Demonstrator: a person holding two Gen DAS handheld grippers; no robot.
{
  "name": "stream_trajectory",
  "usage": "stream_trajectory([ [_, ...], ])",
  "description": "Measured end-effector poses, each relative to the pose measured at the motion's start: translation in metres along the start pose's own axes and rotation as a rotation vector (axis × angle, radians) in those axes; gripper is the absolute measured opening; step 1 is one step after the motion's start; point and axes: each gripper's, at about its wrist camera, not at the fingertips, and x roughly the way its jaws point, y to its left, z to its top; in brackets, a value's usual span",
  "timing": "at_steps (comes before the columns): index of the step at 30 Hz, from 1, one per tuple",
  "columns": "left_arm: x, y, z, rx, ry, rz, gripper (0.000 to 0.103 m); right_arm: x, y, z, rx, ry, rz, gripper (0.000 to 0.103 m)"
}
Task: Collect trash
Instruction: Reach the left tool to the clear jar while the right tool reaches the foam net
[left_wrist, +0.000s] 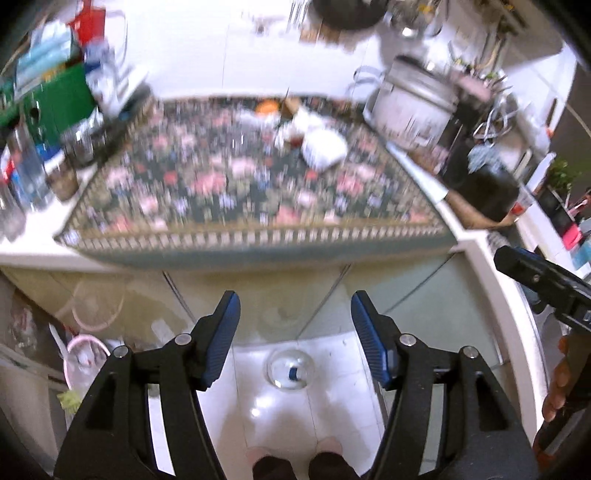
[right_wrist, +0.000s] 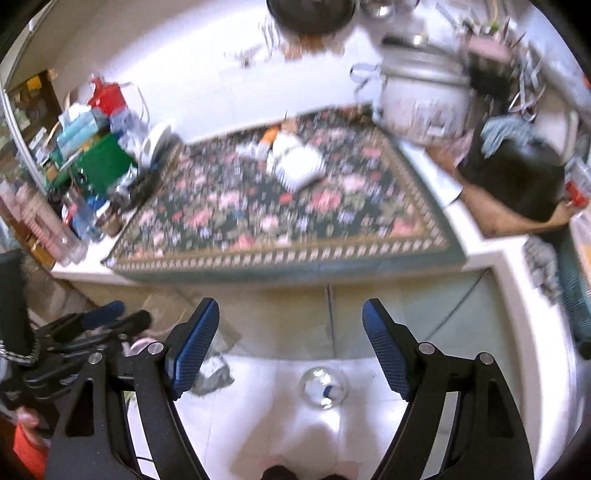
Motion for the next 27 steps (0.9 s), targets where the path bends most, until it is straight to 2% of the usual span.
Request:
stream_trajectory([
  [4, -0.030, 0.001, 0.024, 0.037, -0.061, 0.017, 0.064, -0.012, 0.004, 0.011, 0.025, -0.054, -0.028, 0.077],
  [10, -0.043, 0.007, 0.046, 0.042, -0.107, 0.040, 0.073, -0.016, -0.007, 0.032, 0.034, -0.084, -0.063, 0.077],
  [15, -0.020, 0.008, 0.077, 0.036, -0.114, 0.052, 0.074, -0.003, -0.020, 0.057, 0.021, -0.107, -0.068, 0.078],
  [21, 0.010, 0.006, 0.117, -0.047, -0.124, 0.104, 0.077, 0.033, -0.040, 0.099, -0.030, -0.095, 0.017, 0.078],
  [27, 0.041, 0.004, 0.159, -0.135, -0.154, 0.195, 0.081, 0.074, -0.057, 0.140, -0.115, -0.023, 0.104, 0.078],
])
